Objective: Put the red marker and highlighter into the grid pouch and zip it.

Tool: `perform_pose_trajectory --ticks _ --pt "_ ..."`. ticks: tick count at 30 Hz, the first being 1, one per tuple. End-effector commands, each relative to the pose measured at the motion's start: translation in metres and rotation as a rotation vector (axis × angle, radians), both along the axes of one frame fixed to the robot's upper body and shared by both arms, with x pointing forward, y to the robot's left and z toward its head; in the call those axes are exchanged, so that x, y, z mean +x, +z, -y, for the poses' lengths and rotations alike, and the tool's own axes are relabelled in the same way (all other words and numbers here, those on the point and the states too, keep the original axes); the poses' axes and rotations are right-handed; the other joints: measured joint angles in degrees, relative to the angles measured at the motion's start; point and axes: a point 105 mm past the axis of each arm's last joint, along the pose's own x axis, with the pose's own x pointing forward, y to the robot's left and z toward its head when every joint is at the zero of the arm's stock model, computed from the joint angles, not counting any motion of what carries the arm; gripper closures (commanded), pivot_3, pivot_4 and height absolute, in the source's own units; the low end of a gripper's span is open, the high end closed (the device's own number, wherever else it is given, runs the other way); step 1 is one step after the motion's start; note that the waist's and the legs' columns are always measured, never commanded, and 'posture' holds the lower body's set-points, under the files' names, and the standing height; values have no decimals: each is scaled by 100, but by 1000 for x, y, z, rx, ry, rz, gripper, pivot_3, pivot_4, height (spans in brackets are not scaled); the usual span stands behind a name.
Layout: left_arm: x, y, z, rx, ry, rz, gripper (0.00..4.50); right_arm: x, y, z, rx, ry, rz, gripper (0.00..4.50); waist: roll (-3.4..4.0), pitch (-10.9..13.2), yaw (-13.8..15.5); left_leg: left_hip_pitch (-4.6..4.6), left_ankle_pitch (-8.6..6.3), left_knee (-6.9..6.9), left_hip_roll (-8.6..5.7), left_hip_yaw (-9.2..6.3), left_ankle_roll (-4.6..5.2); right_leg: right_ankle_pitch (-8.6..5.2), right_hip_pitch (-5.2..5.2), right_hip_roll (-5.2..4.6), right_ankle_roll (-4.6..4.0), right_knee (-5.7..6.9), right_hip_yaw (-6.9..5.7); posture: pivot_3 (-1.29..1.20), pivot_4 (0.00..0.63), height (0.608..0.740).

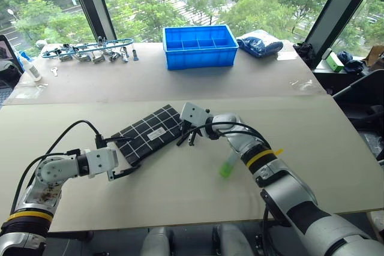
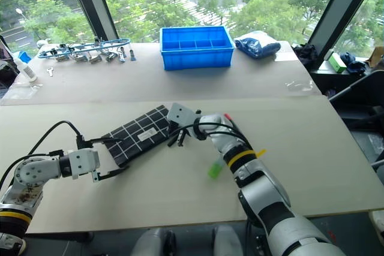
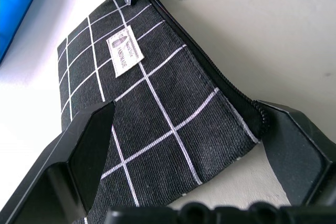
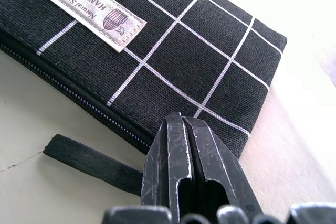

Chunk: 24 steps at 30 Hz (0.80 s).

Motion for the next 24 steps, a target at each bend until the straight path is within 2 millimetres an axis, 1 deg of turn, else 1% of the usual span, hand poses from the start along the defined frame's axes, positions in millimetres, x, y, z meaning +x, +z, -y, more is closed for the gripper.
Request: perform_pose_trajectory --ticks 1,3,6,10,13,15,16,17,20,21,22,23,24 --pt "2 -5 17 -16 -34 6 0 5 -6 12 -32 -43 -13 4453 0 0 19 0 0 1 -1 0 0 0 1 -1 0 0 0 0 150 740" --pt "2 -6 24 -25 -52 2 0 5 -5 12 -31 -44 -13 4453 0 0 19 0 0 2 -1 0 0 0 2 -1 0 -1 -1 0 150 740" --pt "1 -10 30 -24 -64 -8 0 5 -5 13 -28 -47 -13 4453 0 0 17 -1 0 0 -1 0 0 0 2 1 0 -3 -1 0 150 740" --pt "1 -14 30 -10 -72 -20 0 5 -5 14 -31 -51 -14 4453 0 0 17 -1 0 0 -1 -1 1 0 2 0 1 -4 -1 0 150 740" --pt "2 -13 26 -15 -61 -32 750 6 -6 17 -34 -56 -13 4500 0 0 18 -1 -1 0 -1 -1 1 0 2 -1 1 -5 -1 0 150 740" --pt "1 -13 24 -18 -60 -42 1451 7 -5 20 -37 -62 -12 4500 0 0 18 -1 -1 0 -1 -1 1 0 2 0 1 -5 -1 0 150 740" --pt "1 -13 24 -19 -61 -44 1929 7 -5 20 -38 -63 -12 4500 0 0 17 -1 -1 0 0 -1 1 0 2 0 1 -5 -2 0 150 740" --pt "1 -12 23 -20 -61 -46 2232 7 -5 21 -38 -67 -11 4500 0 0 16 -1 -1 0 0 -1 1 0 2 0 1 -5 -2 0 150 740" --pt "3 -10 24 -31 -60 -47 3404 8 -4 22 -38 -73 -10 4500 0 0 10 -1 -1 0 1 -2 1 0 1 1 1 -5 -2 0 150 740" --pt "4 -10 24 -35 -61 -45 3685 8 -4 23 -38 -74 -10 4500 0 0 9 -1 -1 0 1 -2 1 0 1 1 1 -5 -2 0 150 740" --pt "4 -9 25 -40 -62 -43 4111 8 -4 23 -38 -75 -10 4500 0 0 9 -1 -1 0 1 -2 1 0 1 2 1 -6 -1 0 150 740" --pt "5 -8 26 -46 -63 -41 4417 9 -4 23 -37 -76 -10 4500 0 0 10 -2 -1 0 1 -2 2 0 1 1 1 -6 -2 0 150 740" --pt "5 -7 27 -51 -63 -39 4466 9 -4 24 -38 -77 -9 4500 0 0 10 -2 -1 0 1 -2 2 0 1 1 1 -6 -1 0 150 740"
